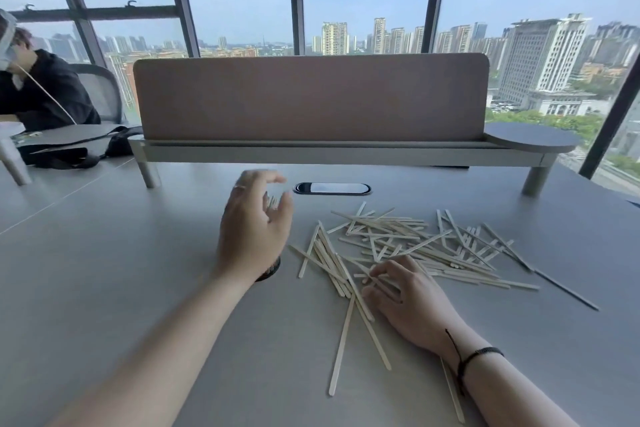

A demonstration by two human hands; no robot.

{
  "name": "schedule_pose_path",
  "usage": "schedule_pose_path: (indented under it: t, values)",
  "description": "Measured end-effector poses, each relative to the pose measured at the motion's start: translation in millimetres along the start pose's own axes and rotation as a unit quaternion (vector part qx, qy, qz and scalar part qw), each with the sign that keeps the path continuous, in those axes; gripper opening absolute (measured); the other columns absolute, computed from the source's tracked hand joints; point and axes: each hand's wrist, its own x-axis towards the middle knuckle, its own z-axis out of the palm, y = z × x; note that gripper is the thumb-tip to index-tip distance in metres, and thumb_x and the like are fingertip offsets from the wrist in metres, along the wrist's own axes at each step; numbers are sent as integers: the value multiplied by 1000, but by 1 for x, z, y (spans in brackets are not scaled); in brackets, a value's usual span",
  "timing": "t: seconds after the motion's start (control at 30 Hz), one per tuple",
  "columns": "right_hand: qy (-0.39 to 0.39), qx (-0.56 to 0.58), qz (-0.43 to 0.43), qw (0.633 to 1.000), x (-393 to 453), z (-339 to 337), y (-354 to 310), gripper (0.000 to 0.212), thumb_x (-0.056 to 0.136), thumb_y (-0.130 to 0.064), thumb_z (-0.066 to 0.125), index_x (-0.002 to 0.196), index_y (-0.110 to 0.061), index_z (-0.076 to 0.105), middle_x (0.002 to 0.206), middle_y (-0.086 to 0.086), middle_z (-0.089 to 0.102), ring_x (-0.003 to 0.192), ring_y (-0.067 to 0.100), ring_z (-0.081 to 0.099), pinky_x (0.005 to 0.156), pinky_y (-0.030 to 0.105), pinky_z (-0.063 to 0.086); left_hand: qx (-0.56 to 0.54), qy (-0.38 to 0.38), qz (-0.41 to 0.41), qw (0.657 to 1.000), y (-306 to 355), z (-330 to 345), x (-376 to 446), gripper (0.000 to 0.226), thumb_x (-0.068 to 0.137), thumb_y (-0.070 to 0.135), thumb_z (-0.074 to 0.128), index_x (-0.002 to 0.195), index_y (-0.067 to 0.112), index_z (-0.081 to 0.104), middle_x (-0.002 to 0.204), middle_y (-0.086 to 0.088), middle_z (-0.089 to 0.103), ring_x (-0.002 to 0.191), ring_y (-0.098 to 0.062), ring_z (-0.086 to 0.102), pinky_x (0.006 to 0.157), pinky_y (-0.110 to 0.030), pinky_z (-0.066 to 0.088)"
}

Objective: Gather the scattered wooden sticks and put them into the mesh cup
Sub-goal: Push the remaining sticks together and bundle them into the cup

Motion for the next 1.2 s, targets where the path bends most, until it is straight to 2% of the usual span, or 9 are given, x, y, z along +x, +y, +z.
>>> schedule_pose_path:
  t: [0.07, 0.13, 0.23, 0.47, 0.7, 0.83, 0.97, 1.07, 1.2]
  values:
    - [1, 8, 6, 1000, 0, 0, -2, 29, 85, -57, 59, 108, -38, 62, 115, -15, 51, 115, 11, 48, 94, 25, 39, -10, -105, 79, 991, 13, 7, -38, 19, 91, 27, 66, 102, 12, 65, 104, 2, 60, 98, -13, 58, 96, -15, 39]
    - [8, 29, 7, 1000, 0, 1, -4, 26, 87, -52, 61, 108, -36, 63, 113, -14, 52, 113, 10, 50, 94, 26, 41, 4, -305, 60, 951, 24, 15, -73, 47, 90, 59, 58, 123, 25, 59, 136, 3, 49, 126, -13, 47, 105, -32, 42]
    - [47, 98, 28, 994, 0, 1, -6, 13, 90, -38, 64, 102, -34, 65, 109, -12, 58, 108, 9, 55, 91, 26, 43, 106, -530, 14, 841, 29, 23, -97, 85, 82, 85, 39, 153, 45, 14, 165, 8, -4, 151, -14, 1, 123, -38, 10]
    - [144, 206, 122, 960, 0, 14, -16, 10, 92, -24, 59, 86, -30, 65, 93, -12, 68, 97, 14, 61, 87, 34, 48, 103, -553, 47, 825, 35, 26, -104, 119, 56, 104, 17, 156, 43, -6, 164, 13, -17, 149, -7, -22, 120, -30, -11]
    - [213, 335, 171, 902, 20, 32, -61, 14, 91, -38, 56, 82, -29, 61, 87, -12, 65, 92, 14, 58, 89, 38, 47, 66, -511, 62, 855, 52, 38, -104, 128, 54, 94, 55, 157, 37, 3, 154, 25, -2, 150, -2, -6, 120, -22, -4]
    - [179, 431, 146, 872, 23, 25, -55, 22, 90, -48, 58, 89, -28, 66, 90, -11, 68, 90, 16, 64, 85, 41, 49, 57, -503, 40, 861, 45, 36, -105, 108, 61, 93, 49, 152, 49, 13, 165, 20, 0, 151, -1, -8, 124, -28, 7]
    - [256, 71, 59, 962, 28, -6, 9, 25, 91, -47, 57, 105, -28, 64, 107, -5, 64, 107, 18, 54, 94, 34, 40, 48, -524, 33, 850, 40, 28, -103, 80, 68, 97, 36, 138, 58, 33, 164, 22, -1, 148, 3, -13, 121, -30, 7]
    - [235, -137, 169, 947, 33, -30, 61, 51, 88, -63, 43, 125, -32, 56, 134, 8, 55, 135, 30, 38, 116, 48, 20, 31, -511, 19, 859, 35, 27, -102, 63, 75, 91, 40, 123, 51, 43, 164, 20, 7, 149, 4, -8, 119, -30, 14]
    - [137, -167, 328, 920, 34, -44, 83, 71, 85, -78, 26, 144, -39, 37, 159, 21, 22, 148, 44, 8, 119, 57, -2, 42, -492, 6, 870, 26, 29, -102, 49, 78, 86, 40, 108, 47, 41, 163, 19, 10, 149, 2, -6, 118, -28, 15]
